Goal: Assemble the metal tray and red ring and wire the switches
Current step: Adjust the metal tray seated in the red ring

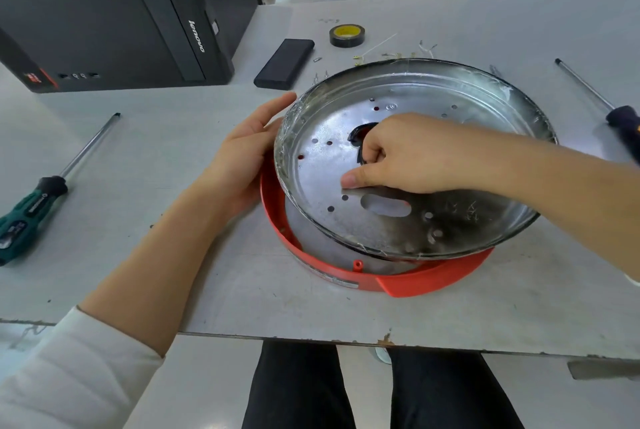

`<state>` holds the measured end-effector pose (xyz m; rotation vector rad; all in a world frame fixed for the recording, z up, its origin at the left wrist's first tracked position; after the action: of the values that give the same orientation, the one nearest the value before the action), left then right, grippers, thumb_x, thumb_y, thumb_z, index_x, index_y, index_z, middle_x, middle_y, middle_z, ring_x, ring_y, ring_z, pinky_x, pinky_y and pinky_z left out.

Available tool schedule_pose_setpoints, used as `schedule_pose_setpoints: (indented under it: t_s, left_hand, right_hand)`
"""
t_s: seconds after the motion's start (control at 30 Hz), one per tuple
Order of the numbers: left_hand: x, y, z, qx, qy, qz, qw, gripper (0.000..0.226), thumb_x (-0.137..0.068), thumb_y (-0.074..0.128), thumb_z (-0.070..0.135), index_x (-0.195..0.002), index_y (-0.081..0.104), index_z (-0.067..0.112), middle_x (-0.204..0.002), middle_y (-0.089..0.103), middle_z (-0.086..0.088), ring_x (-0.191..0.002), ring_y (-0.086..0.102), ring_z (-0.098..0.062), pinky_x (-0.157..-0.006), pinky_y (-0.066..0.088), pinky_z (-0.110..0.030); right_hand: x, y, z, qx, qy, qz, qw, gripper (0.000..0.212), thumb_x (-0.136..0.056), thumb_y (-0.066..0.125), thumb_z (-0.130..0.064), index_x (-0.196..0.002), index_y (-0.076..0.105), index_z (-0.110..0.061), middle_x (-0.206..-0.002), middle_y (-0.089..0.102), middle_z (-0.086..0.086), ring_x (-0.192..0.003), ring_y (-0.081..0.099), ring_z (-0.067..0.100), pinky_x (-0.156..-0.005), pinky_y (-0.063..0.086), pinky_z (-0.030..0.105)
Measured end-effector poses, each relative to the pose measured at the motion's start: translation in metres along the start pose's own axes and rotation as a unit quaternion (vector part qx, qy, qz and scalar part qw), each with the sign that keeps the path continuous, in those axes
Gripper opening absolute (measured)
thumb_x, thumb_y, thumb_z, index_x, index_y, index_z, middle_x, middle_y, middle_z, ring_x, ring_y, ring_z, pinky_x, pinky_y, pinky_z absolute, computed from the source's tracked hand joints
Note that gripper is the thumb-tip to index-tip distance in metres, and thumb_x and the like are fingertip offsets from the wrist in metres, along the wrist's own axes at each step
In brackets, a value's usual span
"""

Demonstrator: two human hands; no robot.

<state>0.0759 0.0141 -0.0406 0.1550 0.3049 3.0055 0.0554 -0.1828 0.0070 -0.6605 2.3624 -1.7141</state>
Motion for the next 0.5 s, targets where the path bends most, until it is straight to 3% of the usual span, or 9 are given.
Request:
schedule_pose_setpoints:
  t_s: [0.13,0.17,0.23,0.3,0.37,0.43,0.5]
  left_hand:
    - [0.001,0.002,-0.002,-0.008,0.011,0.032,0.999,0.038,-0.097,0.049,0.004,-0.131,0.052,0.022,-0.093,0.075,0.006,-0.076,0.07,-0.01,-0.068,0.058,-0.023]
    - [0.0,0.0,-0.002,-0.018,0.016,0.042,0.999,0.035,-0.099,0.049,0.01,-0.131,0.051,0.023,-0.098,0.075,0.006,-0.079,0.071,-0.009,-0.069,0.057,-0.023]
    - [-0.002,-0.009,0.002,-0.05,0.027,0.046,0.997,0.036,-0.102,0.043,0.031,-0.137,0.047,0.024,-0.119,0.069,0.002,-0.097,0.07,-0.01,-0.087,0.055,-0.029]
    - [0.0,-0.02,0.008,-0.095,0.035,0.011,0.995,0.061,-0.092,0.031,0.065,-0.142,0.039,0.03,-0.131,0.062,0.004,-0.112,0.065,-0.011,-0.103,0.044,-0.037]
    - [0.006,-0.033,0.01,-0.147,0.054,-0.057,0.986,0.086,-0.072,0.03,0.081,-0.145,0.026,0.036,-0.134,0.059,0.005,-0.12,0.06,-0.012,-0.107,0.039,-0.036]
    - [0.013,-0.042,0.008,-0.23,0.063,-0.156,0.959,0.108,-0.062,0.06,0.082,-0.146,0.006,0.041,-0.143,0.049,0.002,-0.13,0.051,-0.014,-0.109,0.037,-0.033]
    - [0.019,-0.047,0.006,-0.286,0.03,-0.236,0.928,0.137,-0.047,0.076,0.077,-0.148,-0.009,0.043,-0.15,0.041,0.007,-0.138,0.04,-0.01,-0.108,0.037,-0.029]
  right_hand:
    - [0.001,0.0,-0.002,-0.005,-0.005,-0.01,1.0,0.054,-0.085,0.056,-0.057,-0.078,0.069,-0.006,-0.061,0.057,0.01,-0.05,0.044,0.016,-0.042,0.032,0.018]
    - [0.002,-0.002,-0.002,0.003,-0.01,-0.016,1.0,0.052,-0.085,0.055,-0.058,-0.079,0.07,-0.009,-0.064,0.062,0.009,-0.052,0.047,0.015,-0.042,0.031,0.018]
    - [0.005,-0.008,-0.001,0.022,-0.02,-0.033,0.999,0.05,-0.084,0.052,-0.062,-0.085,0.071,-0.015,-0.072,0.067,0.004,-0.06,0.054,0.014,-0.053,0.039,0.025]
    - [0.01,-0.018,0.001,0.031,-0.029,-0.057,0.997,0.05,-0.079,0.05,-0.067,-0.095,0.07,-0.024,-0.081,0.07,-0.007,-0.073,0.06,0.01,-0.068,0.047,0.027]
    - [0.015,-0.029,0.001,0.022,-0.033,-0.092,0.995,0.059,-0.066,0.048,-0.075,-0.101,0.067,-0.032,-0.084,0.068,-0.017,-0.08,0.061,0.005,-0.079,0.05,0.028]
    - [0.019,-0.033,0.002,0.035,-0.035,-0.13,0.99,0.071,-0.052,0.046,-0.084,-0.099,0.066,-0.035,-0.083,0.068,-0.017,-0.08,0.063,0.005,-0.081,0.052,0.032]
    - [0.021,-0.03,0.003,0.057,-0.046,-0.153,0.986,0.071,-0.051,0.05,-0.084,-0.092,0.066,-0.028,-0.082,0.068,-0.011,-0.079,0.063,0.011,-0.079,0.052,0.035]
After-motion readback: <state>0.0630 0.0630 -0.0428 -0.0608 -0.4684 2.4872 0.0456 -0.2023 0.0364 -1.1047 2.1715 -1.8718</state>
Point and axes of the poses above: each hand's wrist, its own x-axis away from the middle knuckle, its own y-axis out of the palm, z = x × y, the point moved 1 cm from there along -x, towards the middle knuckle
